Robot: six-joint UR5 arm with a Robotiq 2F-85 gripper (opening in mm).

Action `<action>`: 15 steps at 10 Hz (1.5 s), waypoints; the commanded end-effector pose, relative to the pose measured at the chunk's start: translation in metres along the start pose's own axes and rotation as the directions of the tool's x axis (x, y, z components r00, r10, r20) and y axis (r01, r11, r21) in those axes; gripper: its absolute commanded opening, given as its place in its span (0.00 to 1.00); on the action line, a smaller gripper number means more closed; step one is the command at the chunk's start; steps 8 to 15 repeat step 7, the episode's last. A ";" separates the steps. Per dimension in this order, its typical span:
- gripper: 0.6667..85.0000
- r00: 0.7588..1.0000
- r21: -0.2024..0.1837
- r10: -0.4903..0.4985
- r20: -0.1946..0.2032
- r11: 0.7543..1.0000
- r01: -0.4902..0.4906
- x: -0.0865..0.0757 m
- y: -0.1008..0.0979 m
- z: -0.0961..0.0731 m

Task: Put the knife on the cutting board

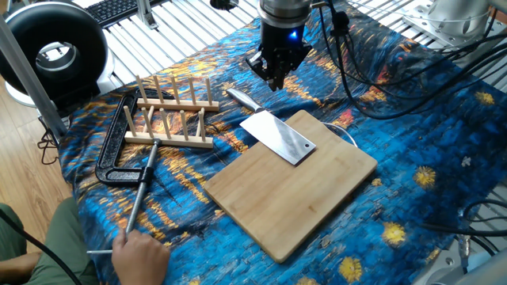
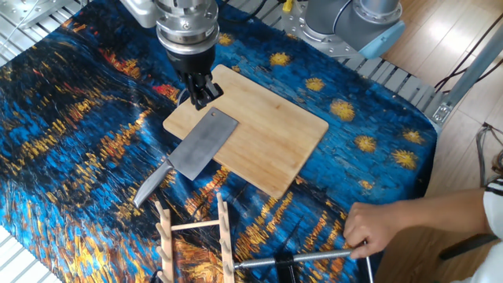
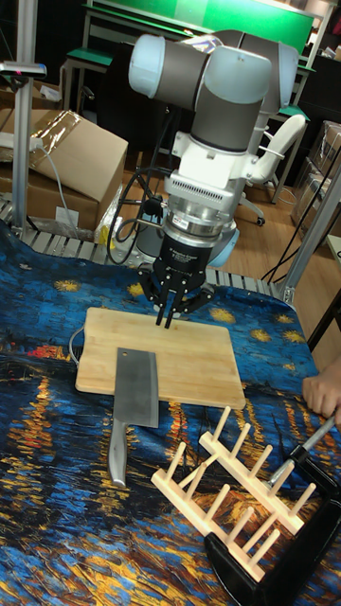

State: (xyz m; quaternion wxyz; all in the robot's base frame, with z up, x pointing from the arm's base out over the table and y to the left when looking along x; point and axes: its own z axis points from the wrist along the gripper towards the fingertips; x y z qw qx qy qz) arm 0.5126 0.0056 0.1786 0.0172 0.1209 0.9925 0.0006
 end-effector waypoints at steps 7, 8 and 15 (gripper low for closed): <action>0.15 1.000 0.018 -0.010 0.005 1.000 0.009 -0.003 -0.008 0.006; 0.15 1.000 0.018 -0.010 0.005 1.000 0.009 -0.003 -0.008 0.006; 0.15 1.000 0.018 -0.010 0.005 1.000 0.009 -0.003 -0.008 0.006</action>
